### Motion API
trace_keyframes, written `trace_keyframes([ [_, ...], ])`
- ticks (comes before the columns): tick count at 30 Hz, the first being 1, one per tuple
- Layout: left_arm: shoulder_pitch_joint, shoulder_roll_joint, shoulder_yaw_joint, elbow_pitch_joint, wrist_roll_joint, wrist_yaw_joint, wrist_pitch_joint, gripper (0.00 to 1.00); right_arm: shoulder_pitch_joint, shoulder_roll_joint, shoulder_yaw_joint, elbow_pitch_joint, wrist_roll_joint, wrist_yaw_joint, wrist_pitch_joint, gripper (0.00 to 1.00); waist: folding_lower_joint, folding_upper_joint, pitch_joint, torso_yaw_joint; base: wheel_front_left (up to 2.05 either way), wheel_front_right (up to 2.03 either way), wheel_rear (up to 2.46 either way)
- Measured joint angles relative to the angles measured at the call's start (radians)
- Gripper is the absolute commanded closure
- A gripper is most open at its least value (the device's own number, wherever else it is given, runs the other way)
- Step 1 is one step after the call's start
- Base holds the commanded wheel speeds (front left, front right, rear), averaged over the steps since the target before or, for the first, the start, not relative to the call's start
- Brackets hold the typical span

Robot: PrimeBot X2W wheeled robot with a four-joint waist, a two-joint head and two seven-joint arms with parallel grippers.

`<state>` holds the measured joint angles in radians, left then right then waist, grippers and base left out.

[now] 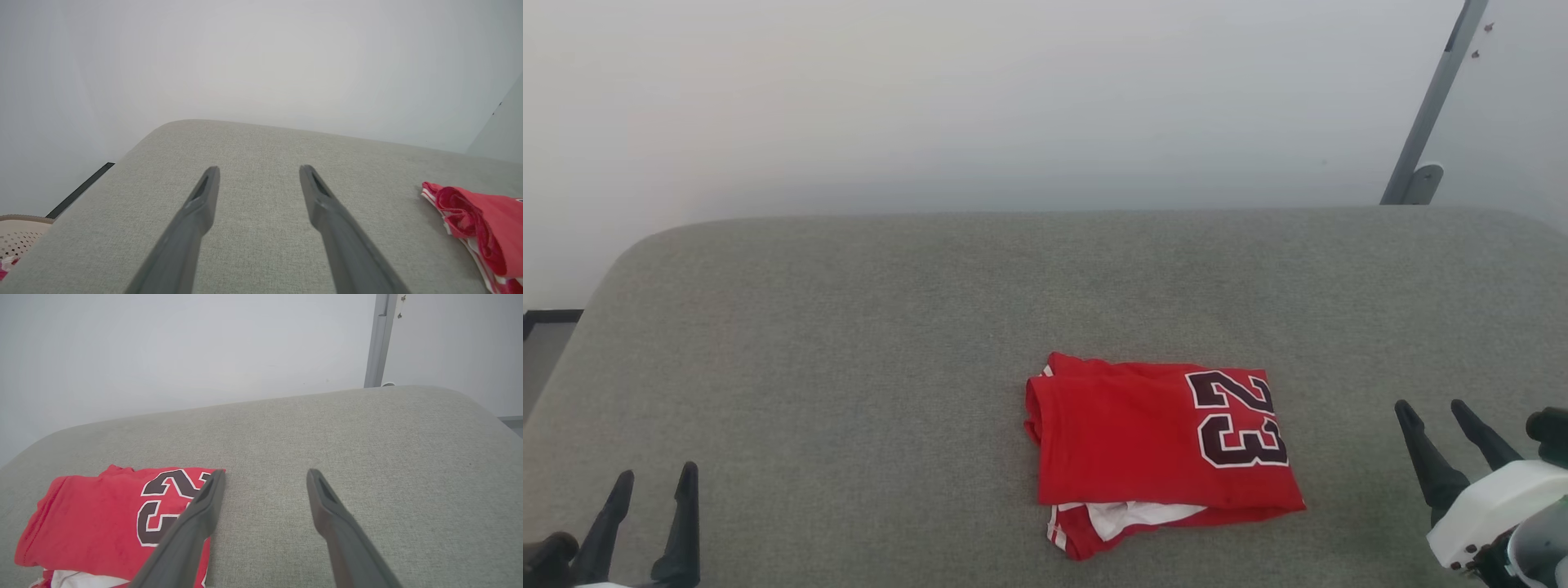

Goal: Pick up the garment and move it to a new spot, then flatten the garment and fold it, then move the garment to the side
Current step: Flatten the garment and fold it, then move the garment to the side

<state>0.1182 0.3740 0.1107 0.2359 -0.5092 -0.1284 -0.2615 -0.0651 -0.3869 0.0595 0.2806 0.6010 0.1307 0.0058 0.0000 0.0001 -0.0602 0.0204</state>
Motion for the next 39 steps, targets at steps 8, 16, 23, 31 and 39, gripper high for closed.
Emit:
trace_keyframes([
  [8,0.000,0.002,-0.004,-0.001,0.000,0.000,0.000,0.00,0.004,0.000,0.000,0.004,0.005,0.000,0.003,0.00,0.0000,0.0000,0.001,0.006,0.00,0.00,0.00],
  [16,-0.003,-0.004,-0.009,-0.001,0.000,0.000,0.000,0.00,0.001,-0.005,0.020,0.008,0.012,0.000,0.024,0.00,0.0000,0.0000,0.007,0.025,0.00,0.00,0.00],
  [23,-0.011,-0.012,-0.032,0.003,-0.002,0.000,0.000,0.00,-0.030,-0.012,0.071,0.017,0.025,0.000,0.077,0.00,0.0000,-0.0001,0.014,0.066,0.00,0.00,0.00],
  [31,-0.024,-0.029,-0.067,0.014,-0.007,0.000,0.000,0.00,-0.114,-0.042,0.137,0.109,0.052,0.000,0.245,0.00,0.0000,0.0000,0.041,0.136,0.00,0.00,0.00],
  [39,-0.065,-0.047,-0.101,0.013,-0.010,0.000,0.000,0.00,-0.226,-0.081,0.193,0.196,0.080,0.000,0.461,0.00,0.0000,0.0000,0.102,0.190,0.00,0.00,0.00],
])
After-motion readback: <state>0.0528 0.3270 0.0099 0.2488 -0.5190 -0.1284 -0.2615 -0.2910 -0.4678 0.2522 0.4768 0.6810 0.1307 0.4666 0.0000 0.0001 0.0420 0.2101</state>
